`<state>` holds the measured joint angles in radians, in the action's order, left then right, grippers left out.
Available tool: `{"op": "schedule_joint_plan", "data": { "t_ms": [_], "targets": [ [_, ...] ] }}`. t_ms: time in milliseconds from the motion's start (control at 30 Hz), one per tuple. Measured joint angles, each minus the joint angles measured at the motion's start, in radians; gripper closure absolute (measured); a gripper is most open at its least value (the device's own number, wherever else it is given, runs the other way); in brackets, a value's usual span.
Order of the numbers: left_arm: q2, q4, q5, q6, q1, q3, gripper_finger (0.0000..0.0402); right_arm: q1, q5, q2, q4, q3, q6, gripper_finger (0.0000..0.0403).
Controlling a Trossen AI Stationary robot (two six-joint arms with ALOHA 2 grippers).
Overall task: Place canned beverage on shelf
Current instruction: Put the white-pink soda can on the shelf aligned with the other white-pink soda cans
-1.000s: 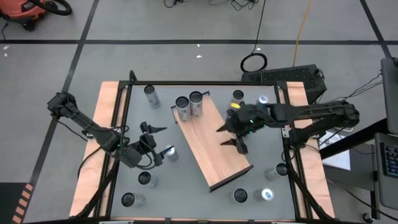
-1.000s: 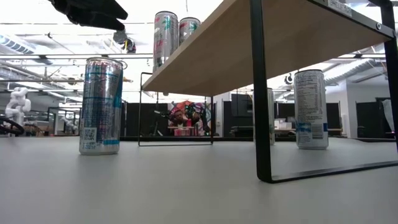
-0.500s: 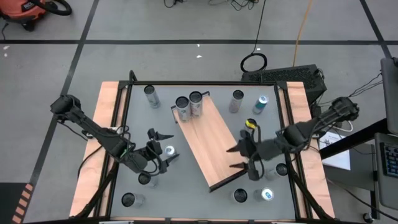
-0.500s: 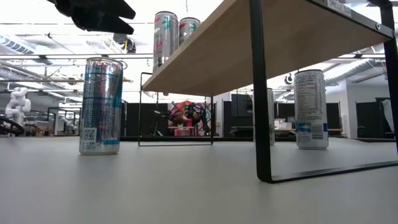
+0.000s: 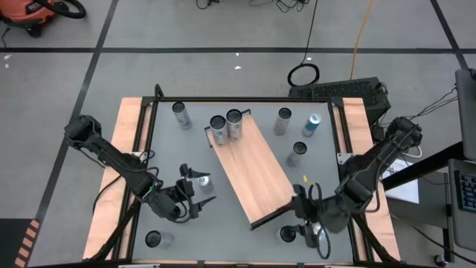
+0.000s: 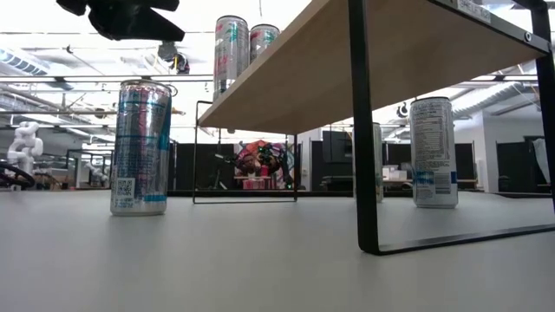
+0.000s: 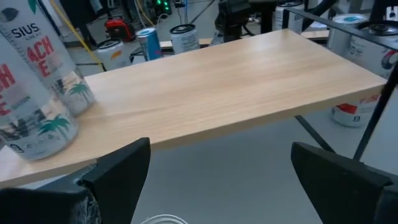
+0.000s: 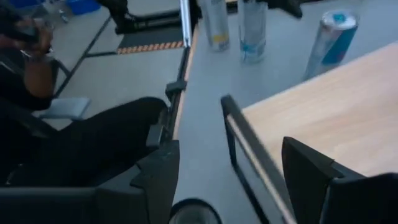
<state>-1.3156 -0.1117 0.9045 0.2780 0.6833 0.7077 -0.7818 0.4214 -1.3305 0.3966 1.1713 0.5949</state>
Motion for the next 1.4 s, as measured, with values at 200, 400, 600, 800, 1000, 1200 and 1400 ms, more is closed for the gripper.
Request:
{"op": "schedule_joint_plan", "data": {
  "t_ms": [200,400,600,800,1000,1200,1400],
  "targets": [
    [-0.005,-0.006,-0.003,0.001,0.018,0.0,0.0014,-0.087,0.052,-0.081,-0.046,0.03,0.022,0.0188],
    [-0.005,-0.016,-0.003,0.004,0.038,0.0,0.0014,-0.151,0.084,-0.193,0.052,0.154,0.021,0.0188],
    [-0.005,-0.04,-0.003,0.004,0.059,0.0,0.0014,-0.179,0.103,-0.257,0.119,0.195,0.006,0.018],
    [-0.005,-0.039,-0.004,0.004,0.071,0.0,0.0014,-0.182,0.128,-0.269,0.226,0.195,0.07,0.0133],
    [-0.005,-0.037,-0.004,0.005,0.072,0.0,0.0014,-0.182,0.129,-0.27,0.295,0.195,0.119,0.0097],
    [-0.01,-0.04,-0.012,0.006,0.072,0.0,0.0014,-0.182,0.129,-0.271,0.289,0.174,0.13,0.0095],
    [-0.05,-0.039,-0.013,0.007,0.072,0.0,0.0014,-0.182,0.128,-0.271,0.286,0.143,0.153,0.0094]
  ]
}}
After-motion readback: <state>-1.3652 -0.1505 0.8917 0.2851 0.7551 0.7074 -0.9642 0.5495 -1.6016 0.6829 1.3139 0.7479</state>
